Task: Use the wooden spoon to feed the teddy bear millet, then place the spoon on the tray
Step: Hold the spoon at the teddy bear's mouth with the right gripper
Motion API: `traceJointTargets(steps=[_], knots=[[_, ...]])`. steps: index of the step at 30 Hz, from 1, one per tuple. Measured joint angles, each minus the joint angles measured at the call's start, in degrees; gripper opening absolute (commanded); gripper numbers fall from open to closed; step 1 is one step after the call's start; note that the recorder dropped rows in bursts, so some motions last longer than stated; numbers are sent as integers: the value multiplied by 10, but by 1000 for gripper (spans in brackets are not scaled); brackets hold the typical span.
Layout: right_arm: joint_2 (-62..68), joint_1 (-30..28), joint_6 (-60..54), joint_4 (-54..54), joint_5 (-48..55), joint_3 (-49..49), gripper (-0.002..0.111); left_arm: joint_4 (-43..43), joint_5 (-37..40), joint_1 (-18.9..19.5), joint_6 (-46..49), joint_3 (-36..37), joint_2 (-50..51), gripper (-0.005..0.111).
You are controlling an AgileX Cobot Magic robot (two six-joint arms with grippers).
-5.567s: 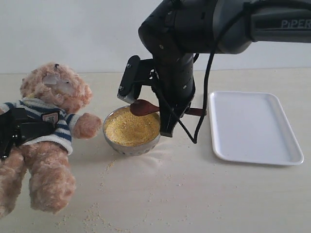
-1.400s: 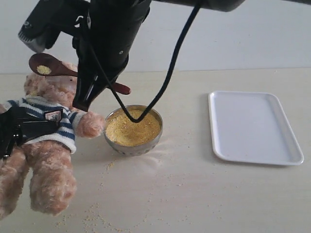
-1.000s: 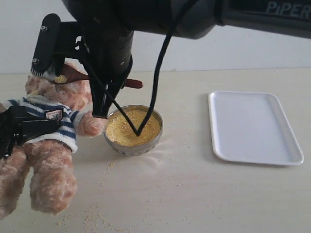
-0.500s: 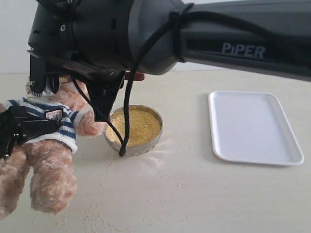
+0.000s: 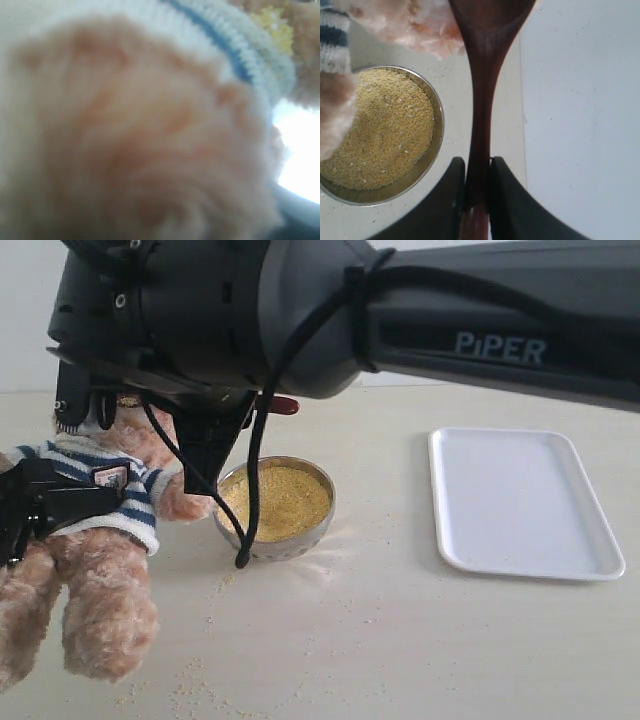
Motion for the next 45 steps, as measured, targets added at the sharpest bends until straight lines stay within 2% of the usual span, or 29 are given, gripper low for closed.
traceJointTargets(steps=[30,45], knots=[[-14,21,20,-11,5,0,0,0,0,0,5,0,0,5],[-15,24,11,-10,50,0,0,0,0,0,7,0,0,5]])
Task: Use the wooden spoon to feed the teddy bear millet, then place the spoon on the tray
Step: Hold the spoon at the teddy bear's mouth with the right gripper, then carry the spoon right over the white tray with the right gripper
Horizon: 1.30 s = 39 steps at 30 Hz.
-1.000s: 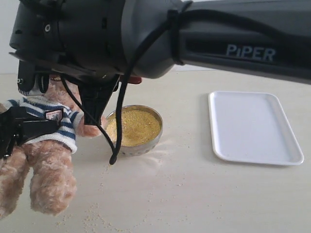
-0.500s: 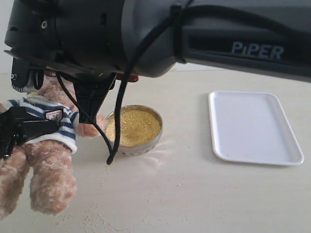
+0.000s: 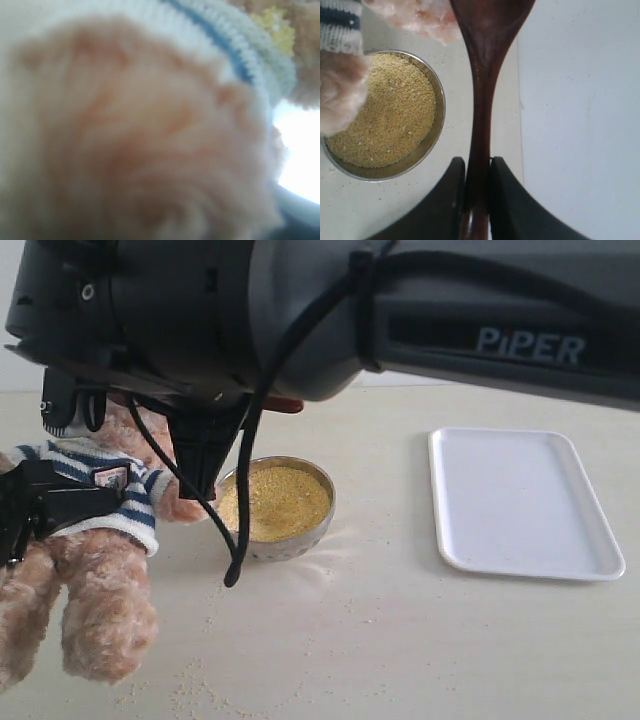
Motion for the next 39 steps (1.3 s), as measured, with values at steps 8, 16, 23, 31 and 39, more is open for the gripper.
traceJointTargets(steps=[8,16,23,31,39], knots=[[0,2,11,-9,6,0,0,0,0,0,3,0,0,5],[-17,1,64,-66,28,0,0,0,0,0,13,0,0,5],[-92,-44,87,-31,27,0,0,0,-1,0,13,0,0,5],[-215,-179,89,156,24,0,0,0,-2,0,13,0,0,5],[-291,-285,88,245,37,0,0,0,-2,0,13,0,0,5]])
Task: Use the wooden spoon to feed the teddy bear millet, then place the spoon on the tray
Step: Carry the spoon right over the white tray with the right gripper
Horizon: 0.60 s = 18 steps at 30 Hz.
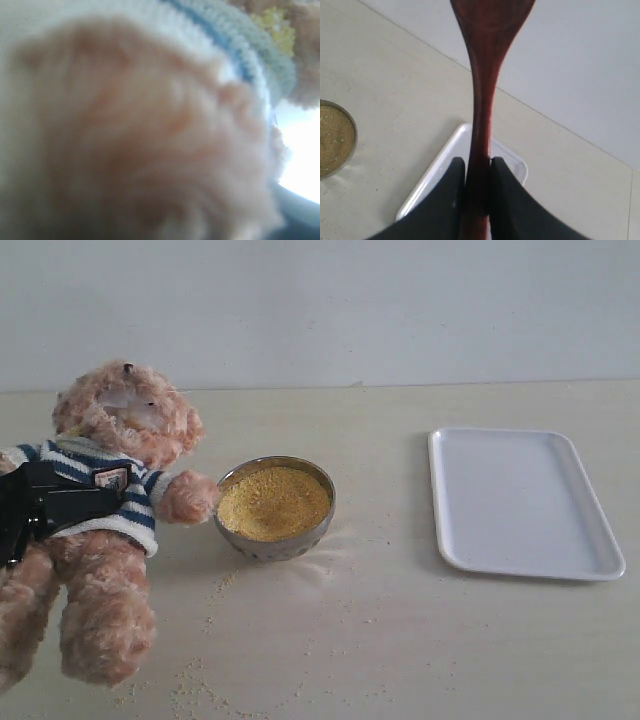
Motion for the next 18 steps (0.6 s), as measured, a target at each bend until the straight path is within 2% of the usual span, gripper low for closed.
traceJointTargets(steps=[4,8,12,18], knots=[[-14,-57,0,27,8,28,0,0,3,1,0,0,0,5],[-17,-104,-5,60,11,108,0,0,23,18,0,0,0,5],[-24,-115,-5,71,-5,214,0,0,62,41,0,0,0,5],[-40,-117,-7,89,-107,371,0,0,85,74,-1,0,0,5]])
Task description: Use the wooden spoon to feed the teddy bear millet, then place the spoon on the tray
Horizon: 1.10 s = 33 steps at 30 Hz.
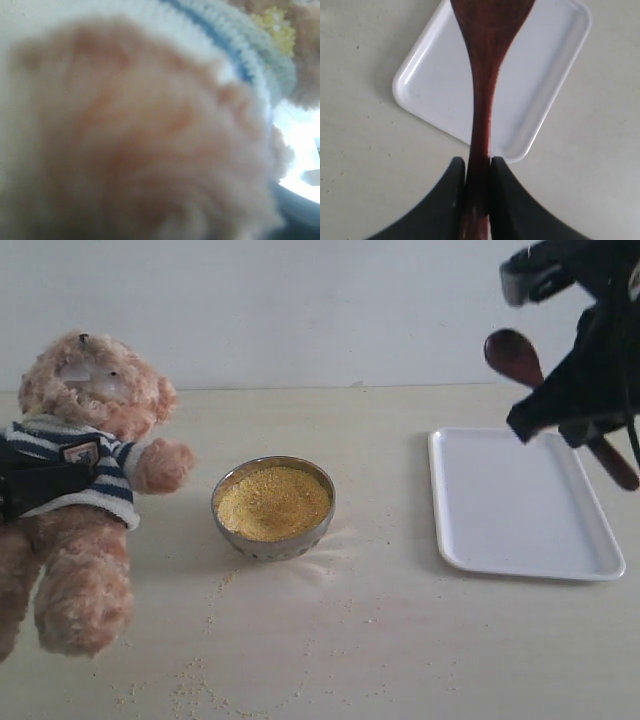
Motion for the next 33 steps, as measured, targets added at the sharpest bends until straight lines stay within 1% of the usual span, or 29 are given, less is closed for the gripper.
traceJointTargets(steps=[2,6,10,14,21,26,29,33], knots=[[0,0,0,1,-40,49,0,1,0,6,0,0,0,5],[0,0,-2,7,-110,123,0,1,-23,6,13,0,0,5],[0,0,-2,30,-175,161,0,0,-48,6,36,0,0,5],[-2,0,-2,59,-214,171,0,0,-52,7,74,0,0,5],[-27,0,-2,75,-234,171,0,0,-52,7,107,0,1,5],[-38,0,-2,79,-232,171,0,0,-48,7,127,0,35,5],[-39,0,-2,80,-228,171,0,0,-29,7,130,-2,69,5],[-39,0,-2,80,-226,171,0,0,11,7,130,-24,105,5]])
